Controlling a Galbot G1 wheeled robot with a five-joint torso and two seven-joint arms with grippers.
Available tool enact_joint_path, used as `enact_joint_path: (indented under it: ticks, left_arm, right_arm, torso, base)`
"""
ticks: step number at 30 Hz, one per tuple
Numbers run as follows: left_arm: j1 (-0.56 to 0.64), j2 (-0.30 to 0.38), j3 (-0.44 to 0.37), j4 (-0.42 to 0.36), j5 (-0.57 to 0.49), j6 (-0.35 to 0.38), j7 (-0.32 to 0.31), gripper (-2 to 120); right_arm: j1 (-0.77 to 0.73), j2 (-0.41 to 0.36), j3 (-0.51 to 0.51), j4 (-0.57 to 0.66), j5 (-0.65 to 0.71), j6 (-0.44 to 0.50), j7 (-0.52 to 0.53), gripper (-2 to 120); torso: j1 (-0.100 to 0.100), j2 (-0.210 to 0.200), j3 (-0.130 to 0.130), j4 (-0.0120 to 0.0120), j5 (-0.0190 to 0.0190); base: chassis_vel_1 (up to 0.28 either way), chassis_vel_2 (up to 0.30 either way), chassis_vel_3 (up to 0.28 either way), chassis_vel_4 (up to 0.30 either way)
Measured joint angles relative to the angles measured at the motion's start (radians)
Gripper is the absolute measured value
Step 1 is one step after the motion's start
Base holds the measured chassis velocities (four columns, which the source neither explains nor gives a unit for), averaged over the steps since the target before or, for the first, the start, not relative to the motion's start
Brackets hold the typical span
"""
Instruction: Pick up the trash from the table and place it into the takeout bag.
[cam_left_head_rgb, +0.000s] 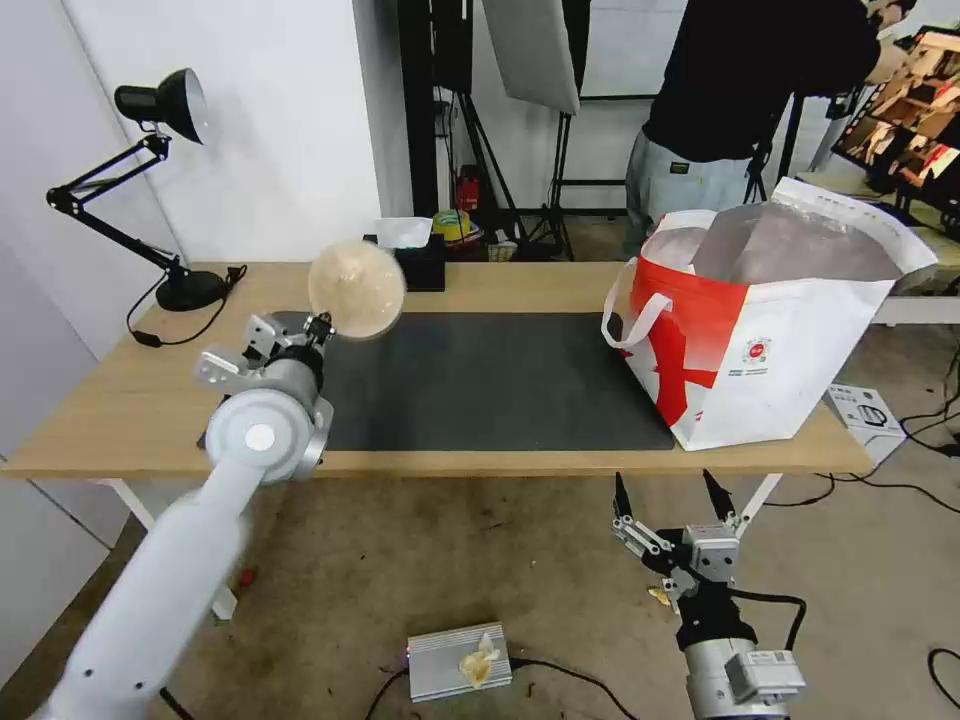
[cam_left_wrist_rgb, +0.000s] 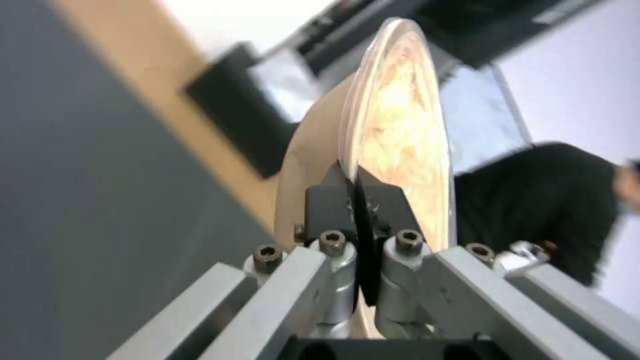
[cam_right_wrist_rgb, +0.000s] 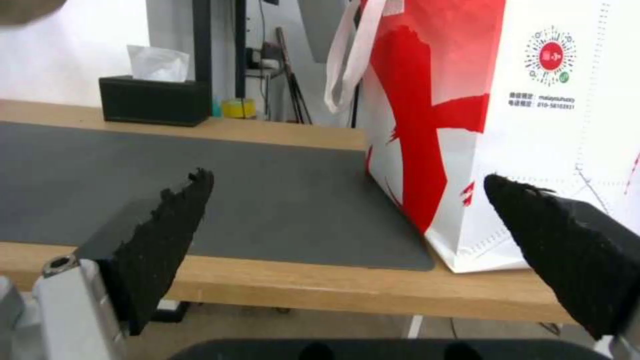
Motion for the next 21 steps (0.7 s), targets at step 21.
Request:
enact_joint_path:
  ticks: [21]
  left_arm:
    - [-0.539, -0.139, 0.451, 0.233, -0.043, -0.046, 0.217, 0]
  right_arm:
    - [0.0, 0.0, 0.0, 0.0, 0.0, 0.0, 0.0, 100]
  torso:
    - [0.0, 0.0, 0.0, -0.0001, 0.0003]
  base:
    - [0.0, 0.0, 0.0, 0.0]
